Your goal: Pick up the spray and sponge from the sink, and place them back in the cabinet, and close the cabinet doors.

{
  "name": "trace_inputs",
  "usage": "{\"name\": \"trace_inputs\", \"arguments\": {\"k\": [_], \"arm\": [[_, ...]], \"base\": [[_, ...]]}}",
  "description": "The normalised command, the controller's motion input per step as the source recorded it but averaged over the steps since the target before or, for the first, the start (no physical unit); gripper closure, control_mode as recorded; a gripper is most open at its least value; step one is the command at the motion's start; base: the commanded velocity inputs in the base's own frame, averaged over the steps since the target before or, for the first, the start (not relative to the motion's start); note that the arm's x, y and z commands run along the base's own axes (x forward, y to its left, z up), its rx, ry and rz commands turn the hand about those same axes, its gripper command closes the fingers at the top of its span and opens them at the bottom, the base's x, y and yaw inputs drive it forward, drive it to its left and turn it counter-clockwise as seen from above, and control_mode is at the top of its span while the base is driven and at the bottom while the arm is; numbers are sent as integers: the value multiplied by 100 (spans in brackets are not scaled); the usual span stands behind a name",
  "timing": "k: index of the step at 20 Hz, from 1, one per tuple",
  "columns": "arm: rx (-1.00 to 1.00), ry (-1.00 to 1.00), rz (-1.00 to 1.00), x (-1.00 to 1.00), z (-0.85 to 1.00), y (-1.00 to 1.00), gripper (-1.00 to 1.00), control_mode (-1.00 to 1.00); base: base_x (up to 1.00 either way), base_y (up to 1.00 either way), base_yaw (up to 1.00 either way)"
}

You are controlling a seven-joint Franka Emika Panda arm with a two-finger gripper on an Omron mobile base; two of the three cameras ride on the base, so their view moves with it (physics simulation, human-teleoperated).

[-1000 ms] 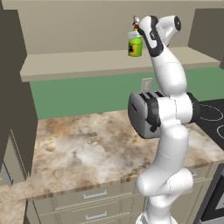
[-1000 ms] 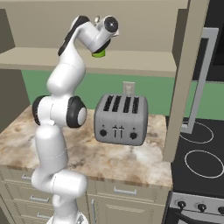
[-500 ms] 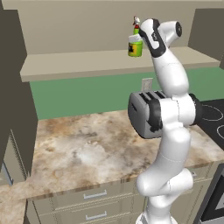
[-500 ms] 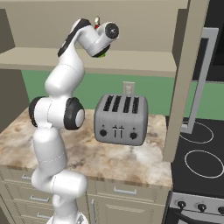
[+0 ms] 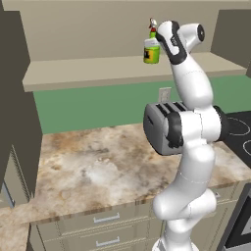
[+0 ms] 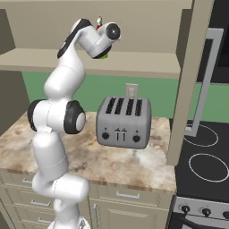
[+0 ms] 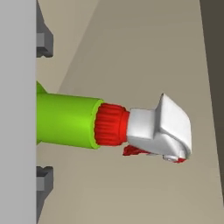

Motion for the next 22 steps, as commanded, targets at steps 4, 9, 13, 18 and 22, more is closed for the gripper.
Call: {"name": "trace_inputs", "arguments": {"k": [4,9,13,18,22], "arm": [[0,0,-1,-7,14,0,-100,-100],[0,0,0,-16,3,0,-100,-100],[0,0,0,-28,0,-4,-100,-100],[0,0,0,-39,0,-5,-100,-100],[0,0,0,-48,0,-1,-100,-100]], "base": [[0,0,0],[0,0,0],[0,0,0],[0,0,0],[0,0,0]]}}
